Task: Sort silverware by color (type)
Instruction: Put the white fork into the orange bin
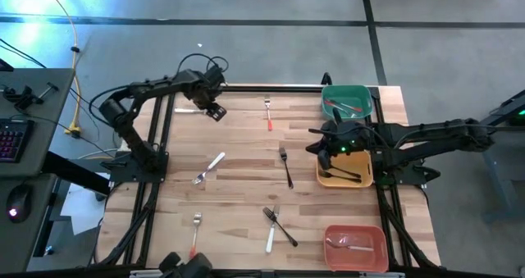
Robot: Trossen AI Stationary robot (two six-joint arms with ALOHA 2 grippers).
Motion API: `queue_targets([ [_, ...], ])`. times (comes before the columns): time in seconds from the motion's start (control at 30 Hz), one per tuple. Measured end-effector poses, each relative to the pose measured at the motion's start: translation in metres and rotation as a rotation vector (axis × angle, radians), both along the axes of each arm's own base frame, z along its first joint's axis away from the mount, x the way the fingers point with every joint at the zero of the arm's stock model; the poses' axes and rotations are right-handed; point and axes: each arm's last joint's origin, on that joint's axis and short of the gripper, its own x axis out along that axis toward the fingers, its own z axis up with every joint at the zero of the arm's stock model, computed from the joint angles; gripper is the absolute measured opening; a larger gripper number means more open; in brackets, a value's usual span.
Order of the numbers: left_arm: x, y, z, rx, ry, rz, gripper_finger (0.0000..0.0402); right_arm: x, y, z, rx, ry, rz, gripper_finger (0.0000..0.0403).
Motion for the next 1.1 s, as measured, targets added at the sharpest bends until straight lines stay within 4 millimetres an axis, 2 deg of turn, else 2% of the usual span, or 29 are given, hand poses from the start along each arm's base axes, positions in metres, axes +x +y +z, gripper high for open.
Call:
queue_targets([
  [0.13, 0.002, 0.001, -0.009, 0.021, 0.063, 0.065, 0.0190, 0.001, 0.000, 0.002, -0.002, -0.019, -0.015, 0.0000],
  [0.33, 0.008, 0.007, -0.014, 0.073, 0.037, 0.082, 0.0197, 0.001, -0.001, 0.002, -0.025, -0.027, -0.037, 0.0000],
  [0.67, 0.011, 0.012, -0.036, 0.055, 0.106, 0.135, 0.0189, 0.001, -0.001, 0.002, -0.026, -0.029, -0.039, 0.0000],
  [0.87, 0.009, 0.015, -0.039, 0.094, 0.150, 0.165, 0.0183, 0.002, -0.001, 0.003, -0.010, -0.032, -0.050, 0.0000],
  [1.1, 0.006, 0.018, -0.039, 0.081, 0.137, 0.170, 0.0152, 0.002, -0.002, 0.003, -0.024, -0.034, -0.070, 0.0000],
])
